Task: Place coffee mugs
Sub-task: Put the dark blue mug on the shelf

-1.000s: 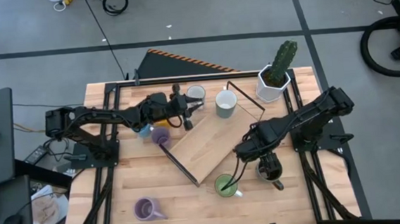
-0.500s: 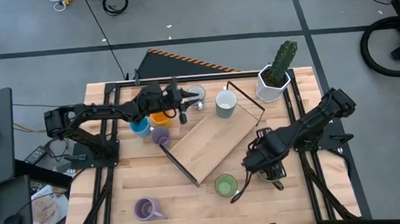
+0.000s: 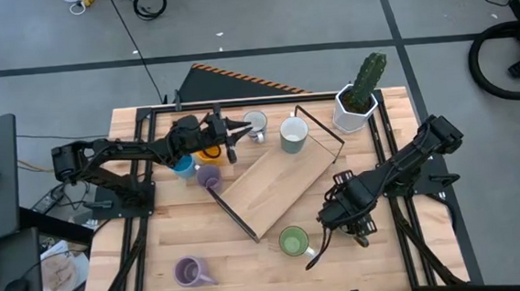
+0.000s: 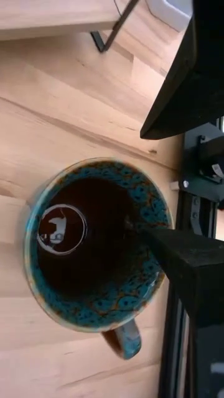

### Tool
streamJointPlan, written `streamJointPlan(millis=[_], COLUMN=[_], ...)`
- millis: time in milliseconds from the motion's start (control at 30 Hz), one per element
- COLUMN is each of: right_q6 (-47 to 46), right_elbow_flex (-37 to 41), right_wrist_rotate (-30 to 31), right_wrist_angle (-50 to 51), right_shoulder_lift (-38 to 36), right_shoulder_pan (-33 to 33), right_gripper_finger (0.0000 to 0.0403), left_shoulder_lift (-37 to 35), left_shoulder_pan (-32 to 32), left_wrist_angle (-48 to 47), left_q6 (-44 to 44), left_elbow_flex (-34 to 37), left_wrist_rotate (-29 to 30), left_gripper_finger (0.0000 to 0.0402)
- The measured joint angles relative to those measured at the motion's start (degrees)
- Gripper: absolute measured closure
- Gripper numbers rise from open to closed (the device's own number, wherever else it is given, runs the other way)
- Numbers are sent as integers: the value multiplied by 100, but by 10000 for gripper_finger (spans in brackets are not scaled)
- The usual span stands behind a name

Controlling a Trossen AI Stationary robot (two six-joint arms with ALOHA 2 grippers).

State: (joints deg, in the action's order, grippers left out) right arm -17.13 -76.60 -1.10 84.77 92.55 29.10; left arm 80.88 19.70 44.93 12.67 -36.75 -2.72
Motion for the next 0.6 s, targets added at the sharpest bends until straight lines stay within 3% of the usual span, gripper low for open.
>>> streamJointPlan(millis=[133, 433, 600], right_q6=[211, -242, -225], right_elbow_flex=[0, 0, 376], right_wrist_rotate=[37, 44, 411], right_wrist_angle=[12, -58, -679], right_shoulder_lift=[0, 4, 13], right_shoulder_pan=[-2, 171, 245], right_gripper_finger=[151, 153, 164], left_shoulder_lift=[0, 0, 0], left_shoulder_pan=[1, 37, 30], left_wrist_angle=[-34, -27, -26], left_q6=[36, 175, 120], left_elbow_flex=[1, 0, 0], left_wrist_rotate=[14, 17, 13], left_gripper_finger=[331, 331, 331])
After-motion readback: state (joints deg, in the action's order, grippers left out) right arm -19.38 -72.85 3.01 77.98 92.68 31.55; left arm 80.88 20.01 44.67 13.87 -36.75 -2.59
